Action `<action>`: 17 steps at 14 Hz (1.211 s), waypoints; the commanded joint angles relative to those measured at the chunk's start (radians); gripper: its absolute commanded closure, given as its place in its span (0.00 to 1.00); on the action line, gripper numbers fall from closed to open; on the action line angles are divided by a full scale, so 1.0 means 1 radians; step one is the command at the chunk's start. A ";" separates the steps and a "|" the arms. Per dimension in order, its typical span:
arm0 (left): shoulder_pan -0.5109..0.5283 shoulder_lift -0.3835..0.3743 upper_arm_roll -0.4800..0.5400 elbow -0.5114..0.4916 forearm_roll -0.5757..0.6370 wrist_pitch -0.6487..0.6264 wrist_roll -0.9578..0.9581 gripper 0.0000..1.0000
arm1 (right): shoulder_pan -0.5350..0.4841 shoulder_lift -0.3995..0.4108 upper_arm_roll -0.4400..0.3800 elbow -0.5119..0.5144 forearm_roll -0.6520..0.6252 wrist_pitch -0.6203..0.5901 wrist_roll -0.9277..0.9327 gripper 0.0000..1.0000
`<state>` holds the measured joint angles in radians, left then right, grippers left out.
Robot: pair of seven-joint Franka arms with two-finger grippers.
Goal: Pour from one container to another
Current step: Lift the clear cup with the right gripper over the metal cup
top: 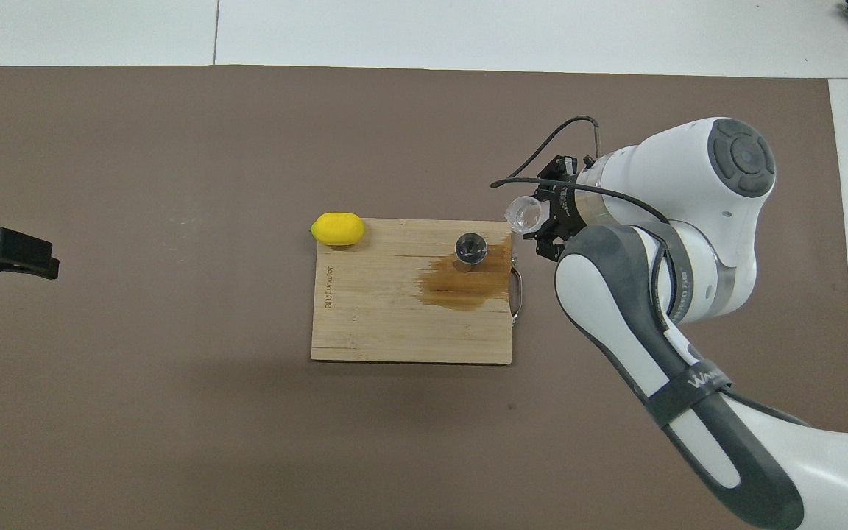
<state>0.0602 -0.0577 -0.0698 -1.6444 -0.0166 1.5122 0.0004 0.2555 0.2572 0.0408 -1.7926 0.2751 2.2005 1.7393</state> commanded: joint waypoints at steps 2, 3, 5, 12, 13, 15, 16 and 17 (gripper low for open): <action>0.020 0.073 -0.033 0.130 0.026 -0.119 0.018 0.00 | 0.065 0.019 -0.004 0.036 -0.126 -0.034 0.045 1.00; 0.023 0.076 -0.050 0.140 0.027 -0.119 0.018 0.00 | 0.080 0.017 -0.004 0.038 -0.167 -0.050 0.045 1.00; 0.021 0.070 -0.059 0.130 0.020 -0.086 0.016 0.00 | 0.099 0.016 -0.004 0.038 -0.226 -0.064 0.051 1.00; 0.024 0.050 -0.064 0.100 -0.002 -0.072 0.010 0.00 | 0.139 0.014 0.004 0.039 -0.381 -0.058 0.052 1.00; 0.024 0.050 -0.062 0.100 -0.017 -0.072 0.010 0.00 | 0.142 0.014 0.007 0.039 -0.398 -0.055 0.052 1.00; 0.024 0.041 -0.062 0.083 -0.017 -0.067 0.010 0.00 | 0.168 0.014 0.007 0.039 -0.440 -0.048 0.057 1.00; 0.021 0.035 -0.061 0.075 -0.017 -0.064 0.009 0.00 | 0.168 0.011 0.007 0.039 -0.465 -0.053 0.059 1.00; 0.013 0.033 -0.059 0.075 -0.016 -0.067 0.012 0.00 | 0.172 0.011 0.007 0.039 -0.479 -0.054 0.059 1.00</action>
<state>0.0693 -0.0033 -0.1220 -1.5471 -0.0229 1.4393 0.0076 0.4236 0.2607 0.0441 -1.7746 -0.1532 2.1584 1.7656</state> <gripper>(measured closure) 0.000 0.493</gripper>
